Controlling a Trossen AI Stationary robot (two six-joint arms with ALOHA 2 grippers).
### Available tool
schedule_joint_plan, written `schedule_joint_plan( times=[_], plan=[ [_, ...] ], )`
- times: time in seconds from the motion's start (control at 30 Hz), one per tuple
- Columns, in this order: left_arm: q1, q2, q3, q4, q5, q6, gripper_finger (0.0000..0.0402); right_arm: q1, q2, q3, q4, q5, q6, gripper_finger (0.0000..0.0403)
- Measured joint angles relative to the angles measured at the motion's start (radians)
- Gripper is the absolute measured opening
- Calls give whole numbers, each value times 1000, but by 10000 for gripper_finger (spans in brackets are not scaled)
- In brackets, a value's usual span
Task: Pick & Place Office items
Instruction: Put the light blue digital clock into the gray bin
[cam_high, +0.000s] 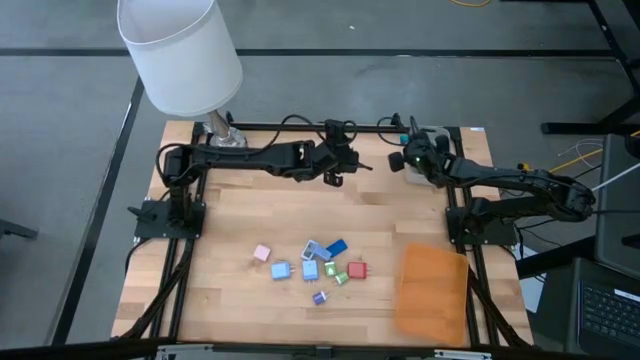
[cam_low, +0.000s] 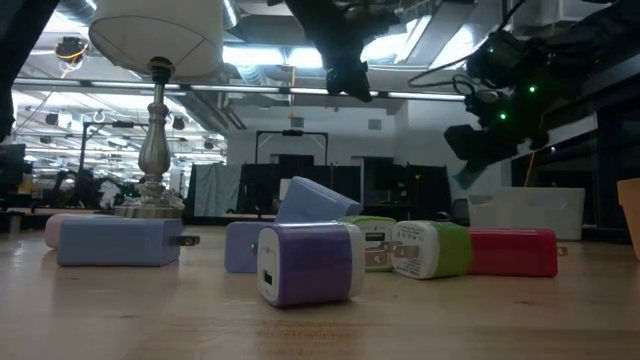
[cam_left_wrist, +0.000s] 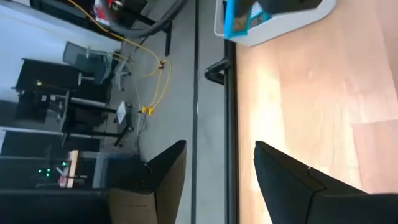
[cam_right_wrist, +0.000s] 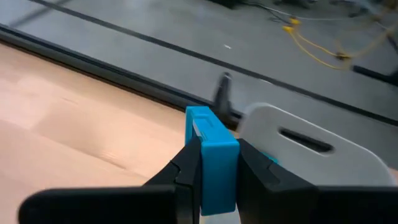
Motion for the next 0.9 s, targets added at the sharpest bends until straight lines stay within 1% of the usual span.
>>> schedule_joint_plan(
  times=[0.17, 0.23, 0.3, 0.43, 0.57, 0.67, 0.7, 0.73, 0.83, 0.9],
  plan=[
    [19, 0, 0, -14, 22, -12, 182, -7, 0, 0, -118, 29, 65, 60],
    [23, 0, 0, -12, 41, -28, 181, -11, 0, 0, -173, 76, 93, 60],
    [26, 0, 0, -12, 58, -37, 180, -18, -2, 0, -211, 101, 110, 60],
    [26, 0, 0, -12, 98, -39, 177, -24, -10, 0, -229, 105, 117, 60],
    [26, 0, 0, -11, 103, -50, 177, -28, -15, 0, -236, 104, 116, 60],
    [26, 0, 0, -11, 106, -49, 177, -38, -15, 0, -239, 72, 98, 64],
    [26, 0, 0, -12, 108, -48, 178, -40, -15, 0, -240, 64, 97, 79],
    [26, 0, 0, -15, 115, -49, 179, -41, -15, 0, -239, 59, 97, 103],
    [26, 0, 0, -21, 128, -50, 182, -41, -15, 0, -239, 53, 98, 195],
    [26, 0, 0, -26, 128, -45, 182, -41, -15, 0, -239, 44, 102, 249]
  ],
)
